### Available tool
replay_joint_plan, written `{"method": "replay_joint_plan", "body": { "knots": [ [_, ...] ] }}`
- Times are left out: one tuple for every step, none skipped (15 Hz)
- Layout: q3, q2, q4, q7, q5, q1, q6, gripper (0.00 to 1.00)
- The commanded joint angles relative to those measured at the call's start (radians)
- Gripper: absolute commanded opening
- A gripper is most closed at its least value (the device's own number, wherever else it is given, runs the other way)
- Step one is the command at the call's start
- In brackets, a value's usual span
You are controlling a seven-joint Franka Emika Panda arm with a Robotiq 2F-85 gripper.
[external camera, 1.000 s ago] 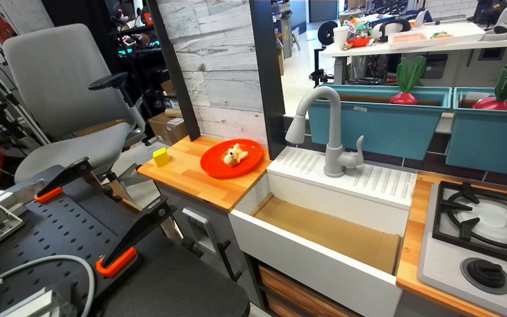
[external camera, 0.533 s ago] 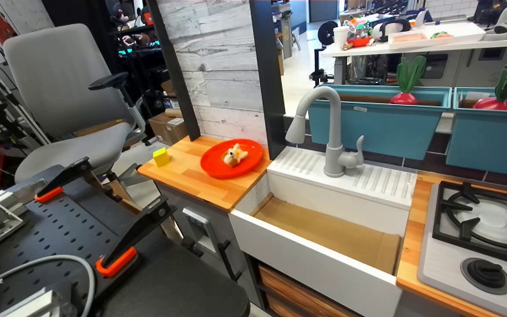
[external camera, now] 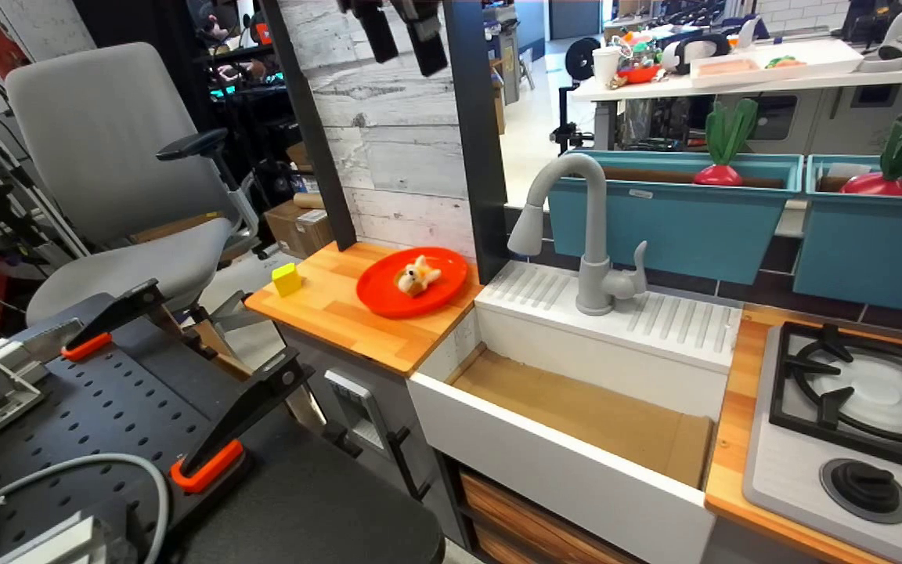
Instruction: Slide the spout to the left
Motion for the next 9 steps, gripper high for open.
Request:
{"method": "replay_joint_plan", "body": {
  "knots": [
    [0.002, 0.042, 0.031, 0.003, 0.001, -0.008, -0.001, 1.00],
    [0.001, 0.079, 0.059, 0.005, 0.002, -0.012, -0.001, 1.00],
    [0.001, 0.104, 0.079, 0.006, 0.002, -0.014, -0.001, 1.00],
    [0.001, 0.116, 0.091, 0.007, 0.002, -0.015, -0.001, 1.00],
    [0.001, 0.120, 0.097, 0.008, 0.002, -0.015, -0.001, 1.00],
    [0.001, 0.120, 0.099, 0.008, 0.002, -0.015, -0.001, 1.00],
    [0.001, 0.120, 0.100, 0.008, 0.002, -0.015, -0.001, 1.00],
    [0.001, 0.131, 0.105, 0.016, 0.007, -0.014, 0.024, 1.00],
    [-0.001, 0.152, 0.123, 0.025, 0.008, -0.014, 0.029, 1.00]
  ]
}}
